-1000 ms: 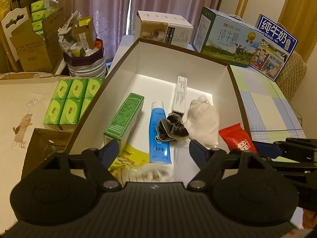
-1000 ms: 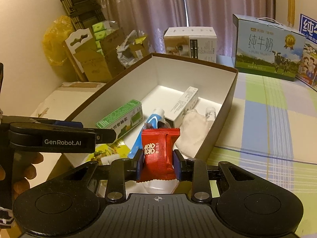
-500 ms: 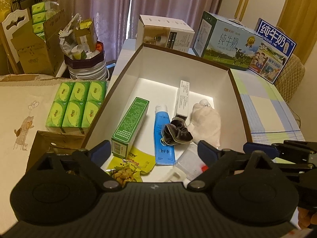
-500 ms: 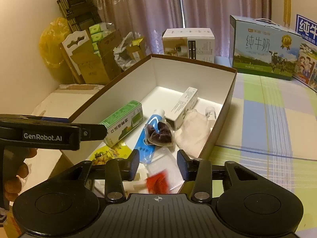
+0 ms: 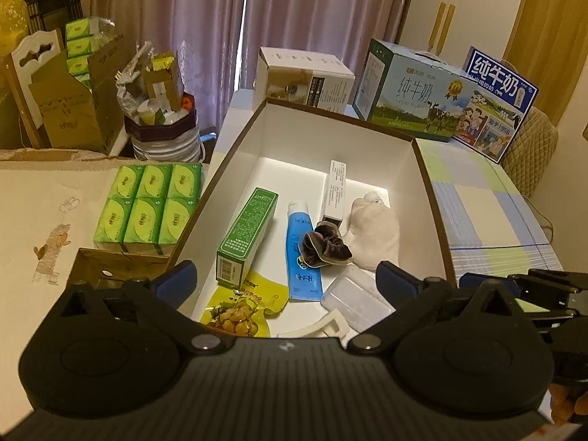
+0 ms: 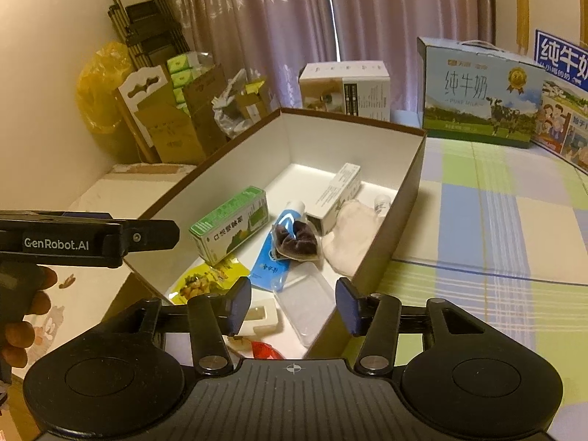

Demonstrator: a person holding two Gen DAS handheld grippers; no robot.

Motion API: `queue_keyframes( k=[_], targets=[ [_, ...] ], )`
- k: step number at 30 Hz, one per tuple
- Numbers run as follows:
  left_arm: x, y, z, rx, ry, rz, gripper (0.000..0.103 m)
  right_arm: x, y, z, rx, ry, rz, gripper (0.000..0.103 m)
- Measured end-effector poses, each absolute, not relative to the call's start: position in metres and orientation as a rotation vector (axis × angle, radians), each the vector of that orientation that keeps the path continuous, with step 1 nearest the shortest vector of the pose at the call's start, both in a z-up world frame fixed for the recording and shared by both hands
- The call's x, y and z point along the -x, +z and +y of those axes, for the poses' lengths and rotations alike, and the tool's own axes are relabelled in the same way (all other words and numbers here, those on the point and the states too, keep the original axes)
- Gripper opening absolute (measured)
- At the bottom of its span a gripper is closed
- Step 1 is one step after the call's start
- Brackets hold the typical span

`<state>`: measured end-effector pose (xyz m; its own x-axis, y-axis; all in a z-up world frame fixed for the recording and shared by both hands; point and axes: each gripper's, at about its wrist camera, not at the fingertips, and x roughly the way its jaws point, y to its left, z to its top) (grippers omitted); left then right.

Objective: Organize objects

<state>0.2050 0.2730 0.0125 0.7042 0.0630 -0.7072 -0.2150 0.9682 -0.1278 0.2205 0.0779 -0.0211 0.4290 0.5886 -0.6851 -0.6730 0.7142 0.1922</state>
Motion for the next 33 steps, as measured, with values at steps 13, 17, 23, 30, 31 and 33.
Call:
queue_keyframes(
  k=[13,17,23,30,31,33],
  targets=[
    [-0.159,0.035,0.214,0.217,0.194,0.715,0.102,-0.201,-0.007,-0.009,0.067,0.815,0.794,0.051],
    [-0.144,0.037,0.186,0.211,0.211,0.723,0.102,-0.194,-0.007,-0.041,0.057,0.818,0.798,0.051],
    [-0.124,0.033,0.135,0.208,0.213,0.743,0.102,-0.183,-0.008,-0.092,0.051,0.808,0.814,0.052],
    [-0.104,0.028,0.075,0.198,0.199,0.763,0.102,-0.169,-0.005,-0.152,0.049,0.792,0.819,0.052],
    [-0.102,0.027,0.069,0.198,0.198,0.765,0.102,-0.166,-0.005,-0.160,0.049,0.790,0.820,0.052],
    [-0.098,0.024,0.055,0.199,0.196,0.774,0.102,-0.163,-0.004,-0.174,0.048,0.787,0.821,0.052]
  ],
)
